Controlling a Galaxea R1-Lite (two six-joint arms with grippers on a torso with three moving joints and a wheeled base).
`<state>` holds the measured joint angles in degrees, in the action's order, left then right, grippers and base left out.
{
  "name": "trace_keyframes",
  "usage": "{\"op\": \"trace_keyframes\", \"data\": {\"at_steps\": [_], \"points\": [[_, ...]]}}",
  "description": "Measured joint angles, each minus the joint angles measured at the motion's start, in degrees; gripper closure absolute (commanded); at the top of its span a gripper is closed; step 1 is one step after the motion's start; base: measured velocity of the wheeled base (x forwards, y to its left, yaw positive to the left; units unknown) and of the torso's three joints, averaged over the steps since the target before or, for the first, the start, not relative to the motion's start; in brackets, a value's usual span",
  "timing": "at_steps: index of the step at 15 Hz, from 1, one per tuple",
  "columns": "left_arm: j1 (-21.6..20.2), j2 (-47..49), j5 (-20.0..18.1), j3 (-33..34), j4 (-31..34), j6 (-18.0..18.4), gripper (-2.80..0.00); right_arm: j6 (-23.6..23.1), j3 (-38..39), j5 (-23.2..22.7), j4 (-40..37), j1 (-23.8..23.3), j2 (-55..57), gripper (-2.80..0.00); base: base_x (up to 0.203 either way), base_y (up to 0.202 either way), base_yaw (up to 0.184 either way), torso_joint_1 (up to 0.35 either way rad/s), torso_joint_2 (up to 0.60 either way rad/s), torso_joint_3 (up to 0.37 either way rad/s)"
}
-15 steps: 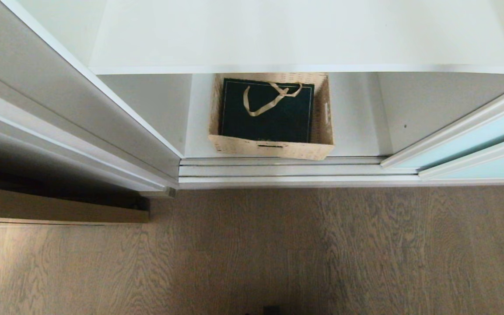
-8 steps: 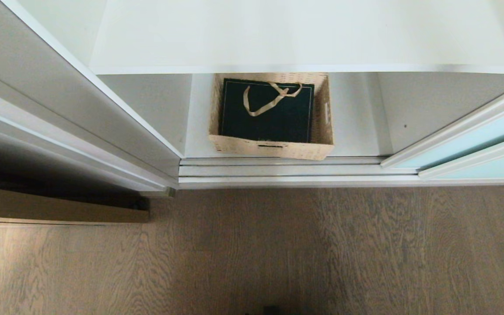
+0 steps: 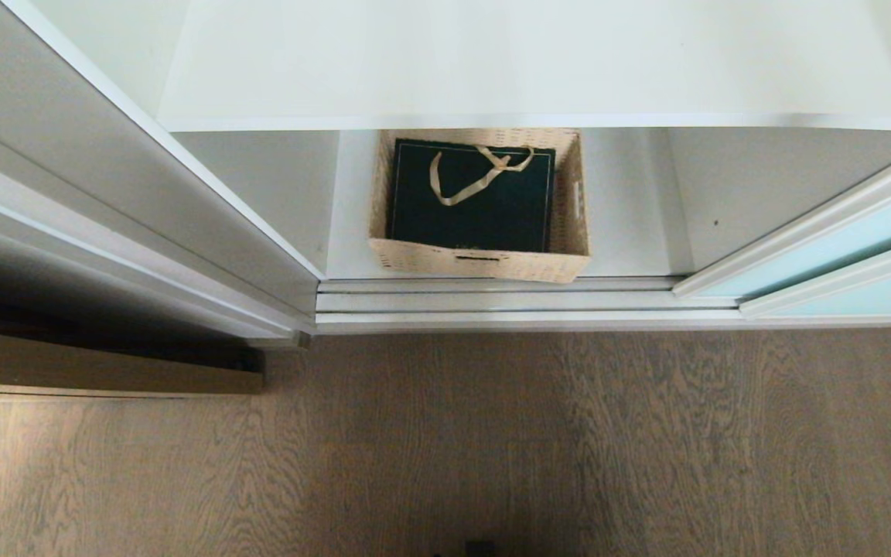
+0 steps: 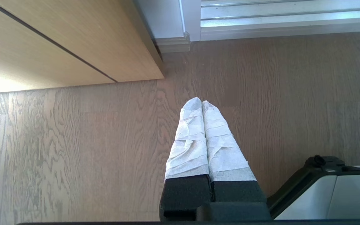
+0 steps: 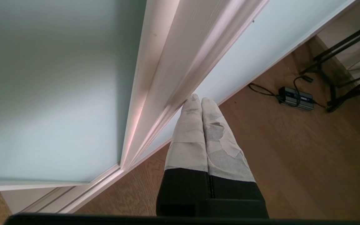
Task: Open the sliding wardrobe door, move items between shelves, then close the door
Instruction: Close the door
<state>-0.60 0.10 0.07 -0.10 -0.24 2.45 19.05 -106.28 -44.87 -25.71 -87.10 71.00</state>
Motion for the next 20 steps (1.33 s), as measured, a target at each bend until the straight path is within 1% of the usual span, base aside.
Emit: {"op": "trace_keyframes", "data": {"at_steps": [3,5,8,11,13,14,17,20], "points": [[0.0,0.0,0.0,0.0,0.0,0.0,0.0,0.5,0.0,-0.7,2.5,0.0,0.9,0.0,0.0,0.0,0.0,0.0,0.0,0.0],[0.0,0.0,0.0,0.0,0.0,0.0,0.0,2.2,0.1,-3.2,2.8,0.1,1.5,0.0,0.0,0.0,0.0,0.0,0.0,0.0],[0.0,0.0,0.0,0.0,0.0,0.0,0.0,2.6,0.9,-6.5,2.7,0.1,1.7,0.0,0.0,0.0,0.0,0.0,0.0,0.0],[0.0,0.0,0.0,0.0,0.0,0.0,0.0,2.8,1.2,-8.4,2.3,0.0,1.7,0.0,0.0,0.0,0.0,0.0,0.0,0.0],[0.0,0.0,0.0,0.0,0.0,0.0,0.0,4.9,1.7,-10.6,2.3,0.1,1.2,0.0,0.0,0.0,0.0,0.0,0.0,0.0],[0.0,0.0,0.0,0.0,0.0,0.0,0.0,5.8,2.0,-10.9,2.3,0.1,0.7,0.0,0.0,0.0,0.0,0.0,0.0,0.0],[0.0,0.0,0.0,0.0,0.0,0.0,0.0,6.2,4.3,-11.5,2.3,1.7,-1.9,0.0,0.0,0.0,0.0,0.0,0.0,0.0],[0.0,0.0,0.0,0.0,0.0,0.0,0.0,6.3,7.2,-12.2,2.1,5.4,-5.7,0.0,0.0,0.0,0.0,0.0,0.0,0.0]]}}
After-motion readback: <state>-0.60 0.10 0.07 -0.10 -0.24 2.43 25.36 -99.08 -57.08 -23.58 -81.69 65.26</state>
